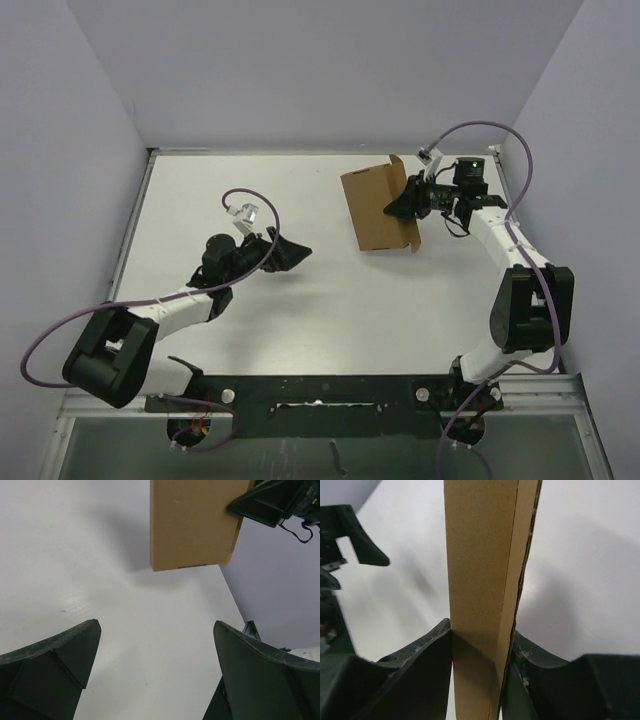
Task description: Fold the paper box
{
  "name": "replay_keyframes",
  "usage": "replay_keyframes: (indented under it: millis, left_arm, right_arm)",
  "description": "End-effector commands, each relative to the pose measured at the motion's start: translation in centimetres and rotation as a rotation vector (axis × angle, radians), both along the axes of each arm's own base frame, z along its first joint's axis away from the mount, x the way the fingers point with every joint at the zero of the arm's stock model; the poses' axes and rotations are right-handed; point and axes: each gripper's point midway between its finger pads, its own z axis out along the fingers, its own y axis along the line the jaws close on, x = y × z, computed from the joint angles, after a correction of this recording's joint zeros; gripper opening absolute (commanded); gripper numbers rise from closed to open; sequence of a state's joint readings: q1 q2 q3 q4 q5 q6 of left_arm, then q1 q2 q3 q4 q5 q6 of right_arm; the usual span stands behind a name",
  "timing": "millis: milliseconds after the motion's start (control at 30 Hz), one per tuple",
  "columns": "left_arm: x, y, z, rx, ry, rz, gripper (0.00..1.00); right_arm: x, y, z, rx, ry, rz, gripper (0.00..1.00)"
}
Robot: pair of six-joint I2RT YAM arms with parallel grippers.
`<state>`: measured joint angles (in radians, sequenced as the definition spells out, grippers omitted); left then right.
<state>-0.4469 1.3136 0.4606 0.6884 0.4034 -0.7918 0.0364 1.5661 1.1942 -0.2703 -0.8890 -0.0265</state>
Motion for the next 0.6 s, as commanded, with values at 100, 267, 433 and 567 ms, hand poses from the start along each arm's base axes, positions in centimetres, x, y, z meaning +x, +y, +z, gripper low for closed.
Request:
replay_keyframes:
  millis: [100, 267, 433, 567]
  left_arm:
    - [2.1, -2.4, 6.2, -0.213, -0.152, -0.06, 0.98]
    - [2.7, -3.4, 6.4, -0.32, -0.075, -0.054, 0.98]
    - [3.0, -5.1, 6.2, -0.397, -0.004, -0.066, 0.98]
    - [3.5, -5.6, 6.4, -0.465, 0.021, -0.064, 0.98]
  right_arm:
    - [-1.1, 2.4, 4.2, 0.317, 0.283, 0.074, 0.35]
    - [-0.8, 2.8, 4.4, 0.419, 0.382, 0.075, 0.35]
    - [-0.5, 2.8, 4.6, 0.495, 0.464, 0.074, 0.35]
    - [-0.5, 2.9, 4.5, 0.522, 0.495, 0.077, 0.35]
